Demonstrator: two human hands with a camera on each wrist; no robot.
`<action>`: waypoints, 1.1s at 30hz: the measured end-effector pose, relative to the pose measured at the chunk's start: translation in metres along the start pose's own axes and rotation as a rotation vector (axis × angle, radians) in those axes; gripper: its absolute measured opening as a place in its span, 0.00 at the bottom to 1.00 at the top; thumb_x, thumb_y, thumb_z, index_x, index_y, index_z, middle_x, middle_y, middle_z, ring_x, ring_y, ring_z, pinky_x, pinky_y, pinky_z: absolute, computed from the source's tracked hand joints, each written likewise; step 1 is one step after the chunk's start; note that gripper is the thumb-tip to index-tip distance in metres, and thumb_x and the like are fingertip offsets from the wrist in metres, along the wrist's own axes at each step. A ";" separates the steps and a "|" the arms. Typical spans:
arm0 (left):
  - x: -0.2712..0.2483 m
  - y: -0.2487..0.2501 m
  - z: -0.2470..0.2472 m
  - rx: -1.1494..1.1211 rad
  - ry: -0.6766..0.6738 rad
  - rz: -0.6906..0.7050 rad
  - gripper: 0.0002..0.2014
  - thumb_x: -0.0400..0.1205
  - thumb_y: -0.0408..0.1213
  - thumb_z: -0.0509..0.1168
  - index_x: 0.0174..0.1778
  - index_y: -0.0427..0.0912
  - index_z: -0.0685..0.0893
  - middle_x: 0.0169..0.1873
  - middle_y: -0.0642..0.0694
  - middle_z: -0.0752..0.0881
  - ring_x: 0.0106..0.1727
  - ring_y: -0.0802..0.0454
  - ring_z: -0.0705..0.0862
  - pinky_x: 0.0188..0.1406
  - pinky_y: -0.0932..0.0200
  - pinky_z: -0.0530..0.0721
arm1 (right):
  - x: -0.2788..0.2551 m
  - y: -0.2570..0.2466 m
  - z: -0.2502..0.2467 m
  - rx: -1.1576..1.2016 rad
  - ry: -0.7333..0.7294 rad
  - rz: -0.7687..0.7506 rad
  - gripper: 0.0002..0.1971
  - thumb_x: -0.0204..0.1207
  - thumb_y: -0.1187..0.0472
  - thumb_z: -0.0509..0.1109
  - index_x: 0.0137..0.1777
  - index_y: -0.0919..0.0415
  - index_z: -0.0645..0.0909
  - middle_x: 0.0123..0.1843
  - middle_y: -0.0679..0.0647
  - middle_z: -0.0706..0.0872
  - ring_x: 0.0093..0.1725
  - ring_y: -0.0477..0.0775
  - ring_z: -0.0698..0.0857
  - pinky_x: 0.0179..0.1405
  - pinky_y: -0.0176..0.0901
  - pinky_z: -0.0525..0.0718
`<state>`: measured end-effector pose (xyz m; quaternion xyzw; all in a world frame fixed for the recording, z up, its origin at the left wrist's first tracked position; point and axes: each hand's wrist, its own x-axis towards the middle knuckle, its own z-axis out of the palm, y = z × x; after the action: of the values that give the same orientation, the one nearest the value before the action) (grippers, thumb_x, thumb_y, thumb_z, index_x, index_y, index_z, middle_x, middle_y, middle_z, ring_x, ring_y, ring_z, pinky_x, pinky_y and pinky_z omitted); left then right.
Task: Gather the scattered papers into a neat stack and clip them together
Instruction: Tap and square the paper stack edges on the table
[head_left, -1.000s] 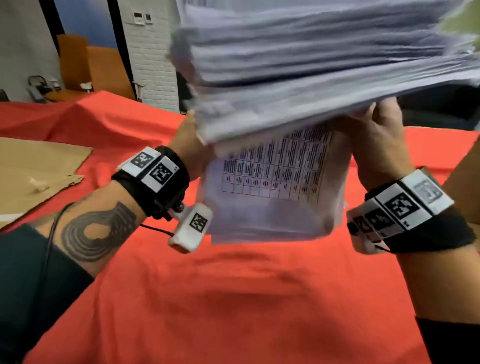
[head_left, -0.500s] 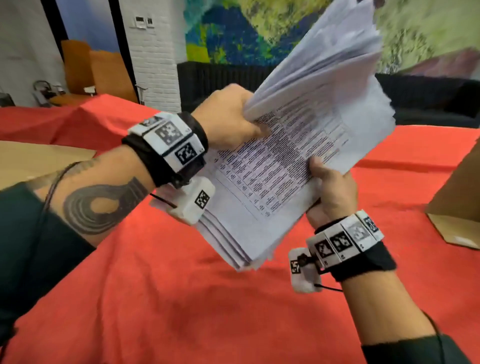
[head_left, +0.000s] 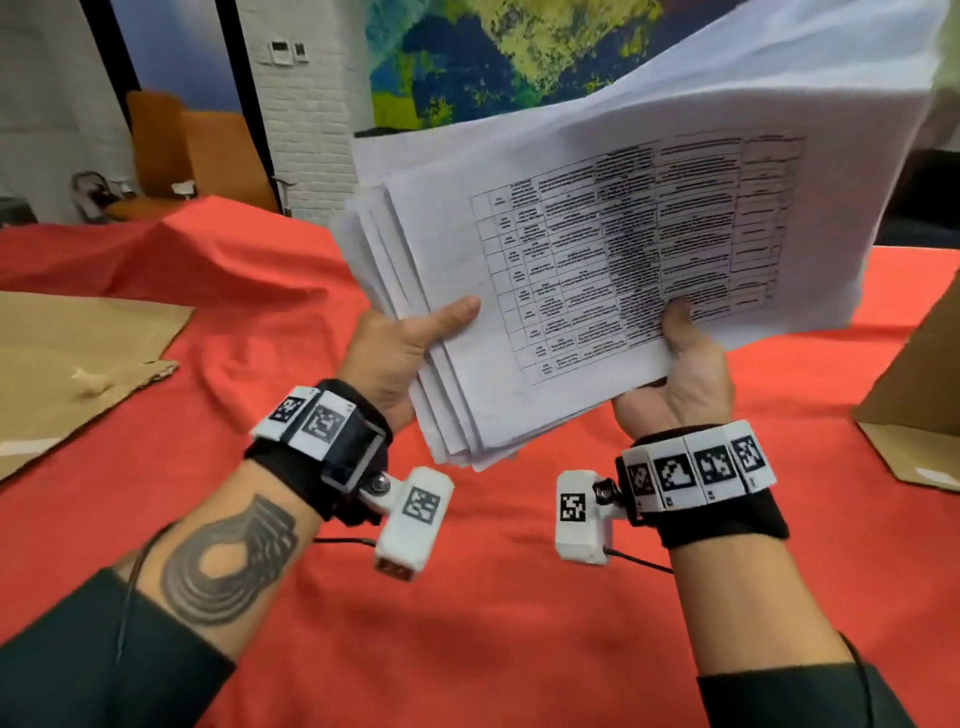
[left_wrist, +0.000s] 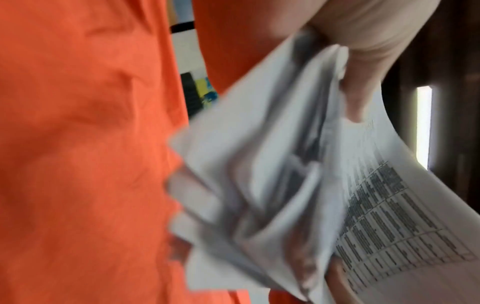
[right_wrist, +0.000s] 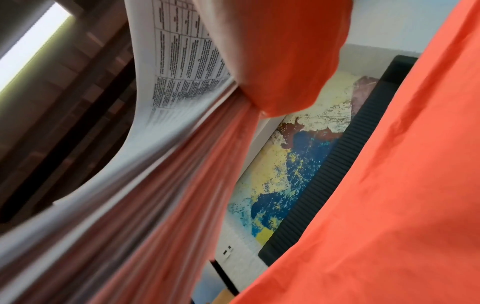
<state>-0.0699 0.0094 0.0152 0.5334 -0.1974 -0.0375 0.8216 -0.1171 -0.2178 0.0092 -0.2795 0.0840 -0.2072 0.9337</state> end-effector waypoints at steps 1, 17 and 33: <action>0.001 -0.001 -0.001 -0.006 0.036 0.012 0.29 0.73 0.25 0.78 0.72 0.28 0.83 0.68 0.29 0.87 0.69 0.30 0.86 0.72 0.29 0.82 | 0.001 -0.001 -0.003 -0.023 0.010 -0.028 0.19 0.77 0.59 0.79 0.65 0.66 0.85 0.60 0.61 0.93 0.58 0.66 0.93 0.59 0.67 0.89; 0.010 -0.023 -0.064 0.707 0.209 0.193 0.16 0.68 0.38 0.87 0.37 0.30 0.90 0.37 0.32 0.93 0.36 0.38 0.92 0.37 0.32 0.91 | 0.011 -0.057 -0.088 -0.788 -0.243 -0.412 0.27 0.63 0.76 0.81 0.65 0.71 0.86 0.62 0.67 0.91 0.57 0.65 0.90 0.64 0.67 0.88; 0.017 -0.011 -0.072 0.365 0.095 0.136 0.23 0.71 0.53 0.80 0.56 0.42 0.92 0.56 0.40 0.94 0.58 0.42 0.92 0.68 0.36 0.86 | -0.009 -0.088 -0.079 -1.002 -0.363 -0.501 0.35 0.52 0.53 0.92 0.61 0.57 0.87 0.56 0.53 0.92 0.55 0.54 0.90 0.60 0.50 0.89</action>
<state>-0.0266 0.0622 -0.0151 0.6603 -0.1973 0.0798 0.7202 -0.1769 -0.3189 -0.0076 -0.7290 -0.0584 -0.3054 0.6099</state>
